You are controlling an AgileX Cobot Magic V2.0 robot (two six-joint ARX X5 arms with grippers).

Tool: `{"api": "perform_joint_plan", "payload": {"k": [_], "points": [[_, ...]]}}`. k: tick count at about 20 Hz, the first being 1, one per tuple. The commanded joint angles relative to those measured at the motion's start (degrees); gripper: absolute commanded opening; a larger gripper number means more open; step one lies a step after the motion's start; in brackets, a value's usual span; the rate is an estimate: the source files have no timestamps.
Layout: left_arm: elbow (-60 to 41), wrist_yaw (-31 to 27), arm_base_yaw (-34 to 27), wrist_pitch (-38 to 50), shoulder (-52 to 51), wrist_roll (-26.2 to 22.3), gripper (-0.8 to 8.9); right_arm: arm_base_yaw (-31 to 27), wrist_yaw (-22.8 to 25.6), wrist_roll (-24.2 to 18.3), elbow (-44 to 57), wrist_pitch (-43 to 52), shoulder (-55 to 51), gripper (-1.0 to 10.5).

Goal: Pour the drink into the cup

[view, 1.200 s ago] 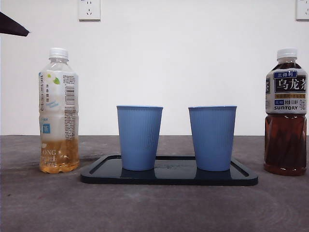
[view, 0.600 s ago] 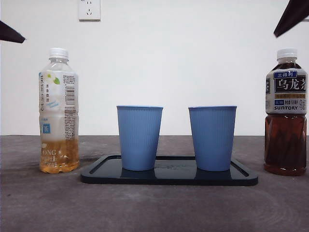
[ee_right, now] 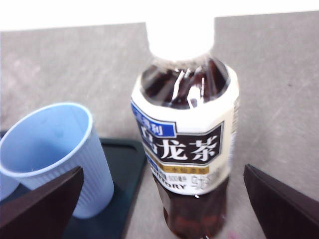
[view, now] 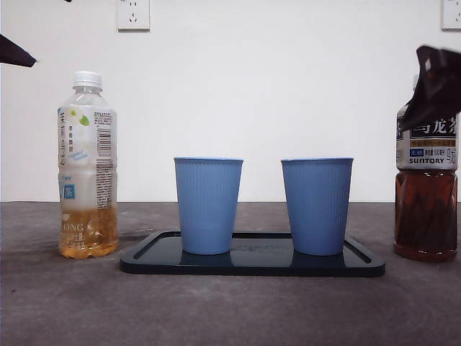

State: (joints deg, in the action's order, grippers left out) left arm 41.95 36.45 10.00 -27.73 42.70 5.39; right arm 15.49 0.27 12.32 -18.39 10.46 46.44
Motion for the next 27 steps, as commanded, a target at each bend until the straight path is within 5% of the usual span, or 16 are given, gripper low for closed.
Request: {"api": "perform_joint_plan", "payload": {"k": [1, 14, 19, 27], "points": [[0.72, 0.42, 0.15, 0.37, 0.37, -0.87, 4.64, 0.24, 1.6, 0.77, 1.44, 6.88, 3.74, 5.1], [0.72, 0.42, 0.15, 0.52, 0.37, -1.4, 4.64, -1.57, 3.69, -0.72, 1.57, 33.92, 27.56, 5.1], [0.72, 0.42, 0.15, 0.52, 0.37, -1.51, 4.64, -1.75, 2.43, -0.72, 1.57, 37.59, 31.04, 2.6], [0.72, 0.42, 0.15, 0.52, 0.37, -1.73, 4.64, -1.75, -0.87, -3.65, 0.02, 33.79, 28.2, 2.2]]}}
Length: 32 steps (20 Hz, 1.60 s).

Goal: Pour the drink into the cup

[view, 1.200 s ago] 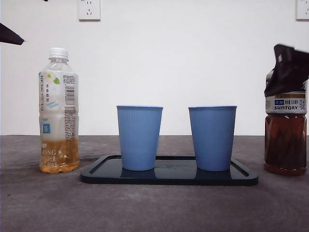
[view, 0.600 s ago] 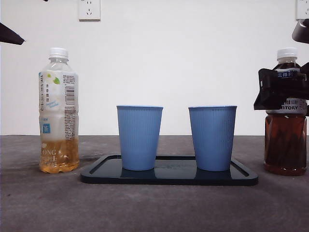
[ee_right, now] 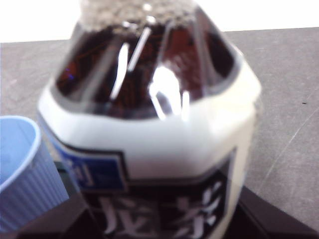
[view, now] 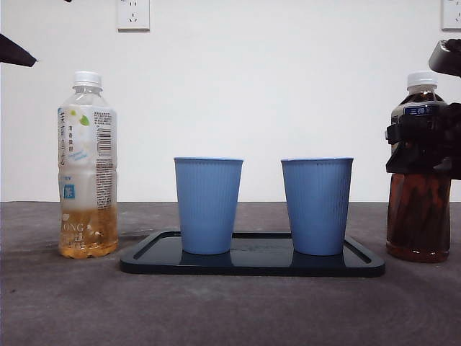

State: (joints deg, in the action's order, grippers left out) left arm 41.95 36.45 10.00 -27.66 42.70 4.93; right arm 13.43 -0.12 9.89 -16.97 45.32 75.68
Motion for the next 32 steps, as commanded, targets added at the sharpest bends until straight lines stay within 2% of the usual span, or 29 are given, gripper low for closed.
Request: {"api": "perform_joint_plan", "payload": {"k": [1, 5, 8, 10, 13, 17, 21, 24, 28, 32], "points": [[0.72, 0.42, 0.15, 0.46, 0.37, -1.27, 4.64, 0.31, -0.22, -1.95, -2.23, -4.48, -2.8, 2.2], [0.72, 0.42, 0.15, 0.46, 0.37, -1.33, 4.64, 0.33, 1.79, -4.63, -9.16, -25.68, -11.23, 2.2], [0.72, 0.42, 0.15, 0.39, 0.37, -1.51, 4.64, 0.87, 2.1, -4.92, -18.38, -45.64, -15.65, 2.2], [0.72, 0.42, 0.15, 0.31, 0.37, -1.51, 4.64, 1.84, 2.05, -5.18, -24.79, -57.55, -16.13, 2.2], [0.72, 0.42, 0.15, 0.17, 0.37, -1.46, 4.64, 4.63, 2.19, -8.0, -33.16, -72.76, -15.78, 2.2], [0.72, 0.39, 0.15, -0.02, 0.37, -1.46, 4.64, 7.74, 4.17, -10.75, -41.62, -87.62, -13.79, 2.2], [0.72, 0.42, 0.15, 0.13, 0.35, -1.51, 4.64, 9.79, 7.1, -13.86, -48.0, -98.57, -7.87, 2.2], [0.72, 0.42, 0.15, 0.17, 0.28, -1.49, 4.64, 12.55, 12.28, -16.98, -51.43, -104.83, -1.92, 2.2], [0.72, 0.39, 0.68, 0.26, 0.22, -1.49, 4.64, 16.59, 18.95, -20.15, -52.83, -106.6, 4.81, 2.2], [0.72, 0.37, 1.75, 0.68, 0.22, -1.55, 4.64, 19.28, 24.96, -20.96, -53.24, -107.62, 10.45, 2.2]]}}
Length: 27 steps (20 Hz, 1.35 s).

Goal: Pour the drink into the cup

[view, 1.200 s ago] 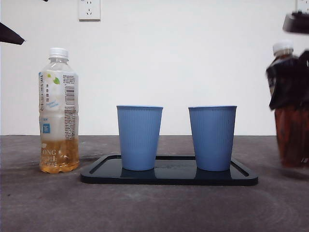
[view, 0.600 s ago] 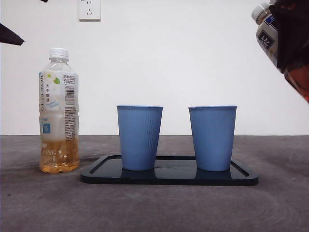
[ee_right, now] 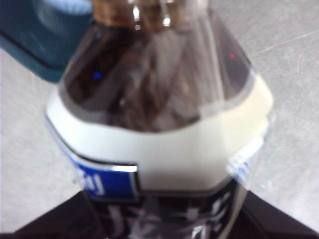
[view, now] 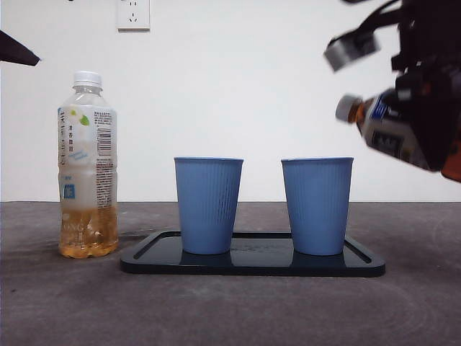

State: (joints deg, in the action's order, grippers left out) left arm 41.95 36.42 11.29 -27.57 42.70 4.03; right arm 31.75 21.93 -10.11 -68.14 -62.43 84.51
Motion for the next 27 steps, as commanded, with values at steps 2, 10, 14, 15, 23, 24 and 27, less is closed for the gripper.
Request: {"api": "perform_joint_plan", "payload": {"k": [2, 10, 14, 15, 23, 24, 27], "points": [[0.72, 0.2, 0.98, 0.57, 0.02, -0.85, 4.64, 2.03, 6.16, -1.07, -2.08, -0.24, 3.63, 2.2], [0.72, -2.19, 3.65, 0.52, -1.29, -1.03, 4.64, 5.38, 21.81, -2.99, -2.08, -0.85, 5.84, 2.2], [0.72, -2.19, 4.61, 0.52, -1.81, -1.03, 4.64, 6.71, 23.89, -5.07, -2.08, -0.63, 5.84, 2.2], [0.72, -2.19, 4.66, 0.52, -1.88, -1.03, 4.64, 7.15, 25.29, -5.49, -2.08, -0.59, 5.84, 2.2], [0.72, -2.19, 4.87, 0.52, -1.97, -1.03, 4.65, 8.79, 28.57, -6.78, -2.08, -0.17, 5.84, 2.2], [0.72, -2.19, 4.87, 0.52, -1.97, -1.03, 4.64, 8.79, 28.98, -6.56, -2.08, -0.04, 5.79, 2.2], [0.72, -2.19, 4.87, 0.52, -1.97, -1.03, 4.64, 8.79, 29.2, -2.43, -2.1, 0.11, 4.76, 2.2]]}}
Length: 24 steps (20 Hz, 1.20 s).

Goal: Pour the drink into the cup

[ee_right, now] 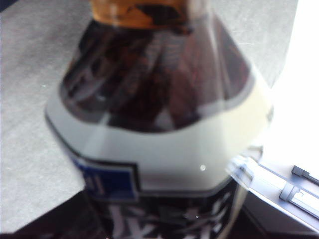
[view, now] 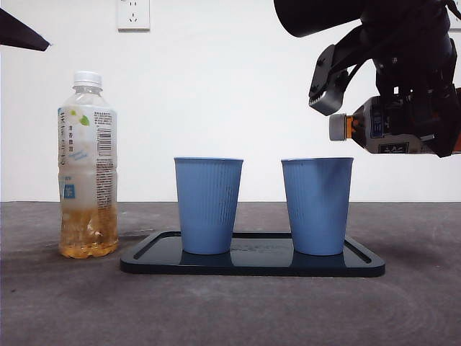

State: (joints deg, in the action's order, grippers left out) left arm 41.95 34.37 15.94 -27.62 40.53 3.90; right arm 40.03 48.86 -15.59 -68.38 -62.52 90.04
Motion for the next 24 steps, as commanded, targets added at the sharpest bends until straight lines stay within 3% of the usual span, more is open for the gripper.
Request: {"api": "perform_joint_plan", "payload": {"k": [1, 5, 8, 11, 15, 19, 24], "points": [[0.72, -0.13, 0.22, 0.57, 0.2, -0.9, 4.64, 0.48, 2.14, 5.09, -1.86, 0.33, -1.46, 2.2], [0.72, -0.13, 0.22, 0.52, 0.22, -0.87, 4.64, -1.18, -2.64, 8.0, -1.86, 3.78, -6.8, 2.2], [0.72, -0.13, 0.22, 0.37, 0.2, -0.66, 4.64, -5.51, -12.55, 9.57, -1.81, 8.87, -14.03, 2.2], [0.72, -0.11, 0.22, 0.37, 0.22, -0.68, 4.64, -11.74, -25.46, 12.02, -1.66, 14.53, -22.34, 2.2], [0.72, -0.13, 0.13, 0.39, 0.22, -0.9, 4.64, -19.82, -34.82, 12.0, 1.53, 21.22, -31.69, 2.2], [0.72, -0.13, 0.15, 0.39, 0.22, -0.9, 4.64, -27.76, -46.42, 14.12, 13.86, 34.56, -40.98, 2.2], [0.72, -3.3, 0.13, 0.39, 0.31, -0.9, 4.64, -29.86, -50.56, 21.31, 33.31, 59.58, -43.91, 2.2]]}}
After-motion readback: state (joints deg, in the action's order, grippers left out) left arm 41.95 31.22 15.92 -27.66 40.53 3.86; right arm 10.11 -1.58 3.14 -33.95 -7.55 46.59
